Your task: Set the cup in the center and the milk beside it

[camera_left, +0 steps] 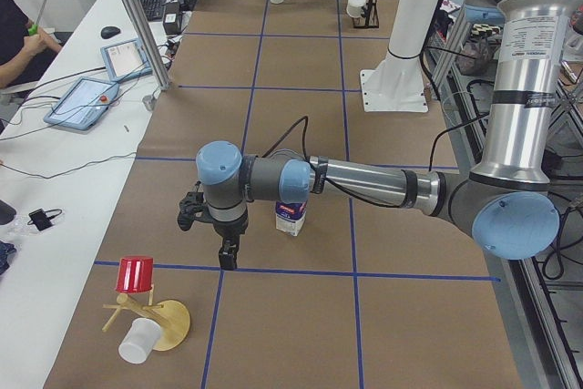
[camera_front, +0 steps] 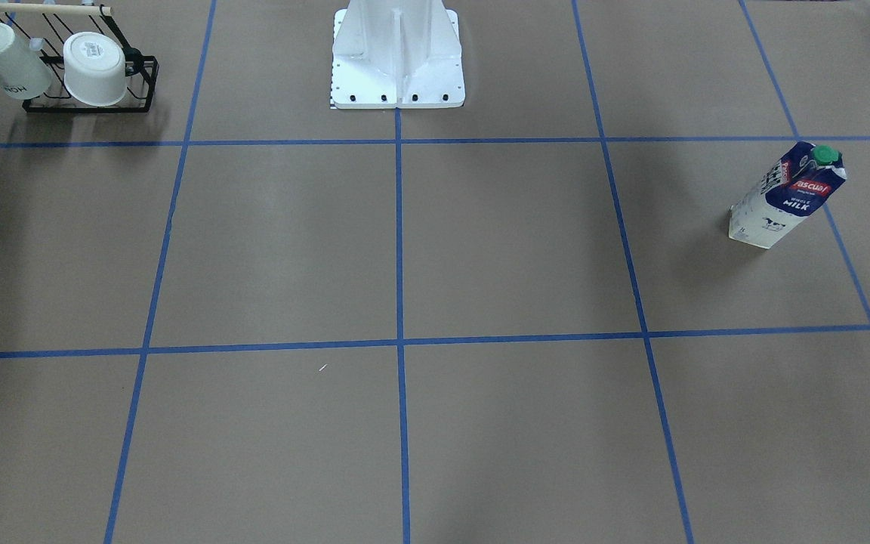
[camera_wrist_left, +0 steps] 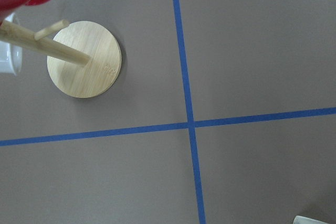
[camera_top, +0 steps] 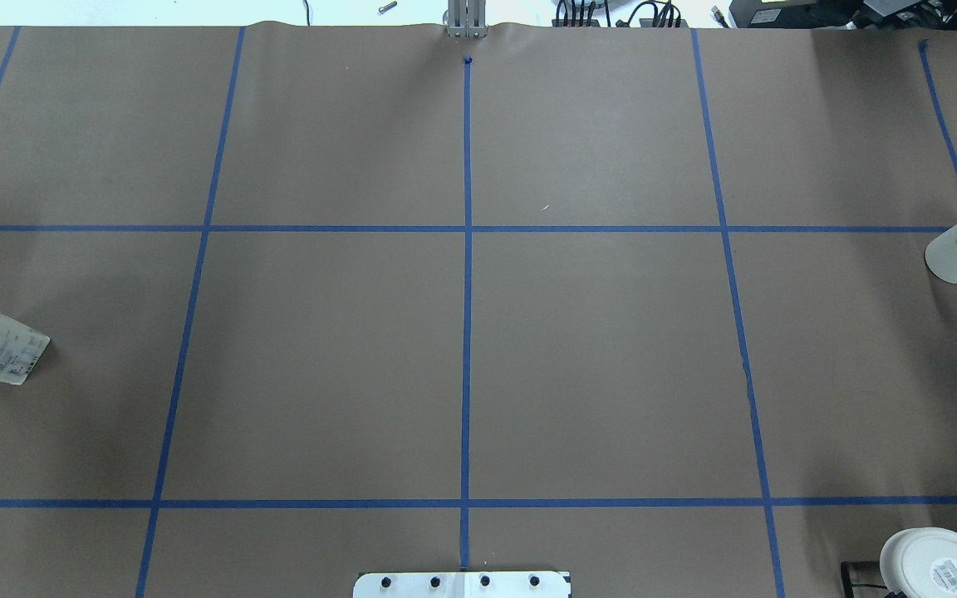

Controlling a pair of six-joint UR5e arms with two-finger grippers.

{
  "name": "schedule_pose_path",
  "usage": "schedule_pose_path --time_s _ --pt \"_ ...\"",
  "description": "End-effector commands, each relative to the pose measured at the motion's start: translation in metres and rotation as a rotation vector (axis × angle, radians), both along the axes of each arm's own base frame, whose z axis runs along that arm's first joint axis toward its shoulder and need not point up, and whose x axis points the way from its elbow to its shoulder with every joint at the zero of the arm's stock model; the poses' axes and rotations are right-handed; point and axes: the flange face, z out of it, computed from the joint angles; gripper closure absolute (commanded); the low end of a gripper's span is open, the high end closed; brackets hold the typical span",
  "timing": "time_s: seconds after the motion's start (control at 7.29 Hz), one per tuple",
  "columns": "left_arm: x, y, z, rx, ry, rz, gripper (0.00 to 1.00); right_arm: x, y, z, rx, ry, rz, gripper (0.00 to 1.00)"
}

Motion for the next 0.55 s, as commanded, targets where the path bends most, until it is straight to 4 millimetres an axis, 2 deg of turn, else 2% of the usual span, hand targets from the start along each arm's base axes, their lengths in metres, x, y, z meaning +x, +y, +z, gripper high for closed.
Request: schedule_pose_path --time_s 0.0,0.41 --pt "-0.0064 0.0118 0.0066 -0.012 0.001 -0.013 0.01 0.0013 0.0096 0.0117 -0.015 -0.002 -0.005 0.00" --pt "-0.0057 0.0117 0.0066 -0.012 0.001 -0.012 0.01 0.0021 0.0110 0.0140 -0.021 -0.003 -0.002 0.00"
